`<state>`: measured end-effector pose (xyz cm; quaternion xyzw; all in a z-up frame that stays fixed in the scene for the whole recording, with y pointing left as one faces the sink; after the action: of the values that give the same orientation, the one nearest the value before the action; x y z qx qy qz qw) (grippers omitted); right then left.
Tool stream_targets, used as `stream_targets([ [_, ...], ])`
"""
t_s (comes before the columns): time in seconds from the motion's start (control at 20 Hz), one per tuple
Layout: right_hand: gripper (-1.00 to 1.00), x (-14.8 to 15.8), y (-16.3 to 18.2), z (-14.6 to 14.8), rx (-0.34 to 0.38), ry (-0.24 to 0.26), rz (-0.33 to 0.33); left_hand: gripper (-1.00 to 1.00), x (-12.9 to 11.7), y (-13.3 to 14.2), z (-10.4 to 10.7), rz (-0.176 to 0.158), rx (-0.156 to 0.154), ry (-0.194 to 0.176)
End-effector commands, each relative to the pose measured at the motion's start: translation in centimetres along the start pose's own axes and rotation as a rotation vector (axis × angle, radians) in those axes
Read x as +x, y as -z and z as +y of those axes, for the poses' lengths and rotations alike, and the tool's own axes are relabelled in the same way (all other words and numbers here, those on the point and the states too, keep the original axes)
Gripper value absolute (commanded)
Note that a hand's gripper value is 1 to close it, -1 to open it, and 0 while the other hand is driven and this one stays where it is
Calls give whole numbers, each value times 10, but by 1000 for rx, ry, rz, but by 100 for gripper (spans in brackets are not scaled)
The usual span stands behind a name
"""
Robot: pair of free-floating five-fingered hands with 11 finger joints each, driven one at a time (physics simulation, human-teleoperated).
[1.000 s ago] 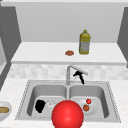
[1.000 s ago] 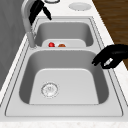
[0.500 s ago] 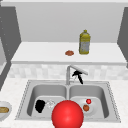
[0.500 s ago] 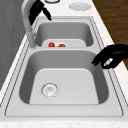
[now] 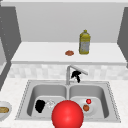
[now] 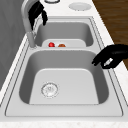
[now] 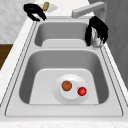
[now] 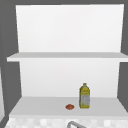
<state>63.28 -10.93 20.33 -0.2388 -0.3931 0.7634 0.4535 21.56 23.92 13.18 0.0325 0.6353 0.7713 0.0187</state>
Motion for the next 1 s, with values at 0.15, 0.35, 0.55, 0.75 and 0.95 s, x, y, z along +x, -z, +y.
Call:
stream_targets([
  [0.15, 100, 3, 6, 10, -84, -34, -2, 0, 0, 0, 0, 0, 0, 0],
  [0.35, 100, 1, 11, 11, -170, -78, 12, 0, 0, 0, 0, 0, 0, 0],
  [0.55, 100, 1, 11, 15, -235, -84, 19, 0, 0, 0, 0, 0, 0, 0],
  [0.75, 100, 3, 9, 22, -326, -100, 21, 0, 0, 0, 0, 0, 0, 0],
  [0.95, 100, 4, 8, 30, -399, -131, 20, 0, 0, 0, 0, 0, 0, 0],
])
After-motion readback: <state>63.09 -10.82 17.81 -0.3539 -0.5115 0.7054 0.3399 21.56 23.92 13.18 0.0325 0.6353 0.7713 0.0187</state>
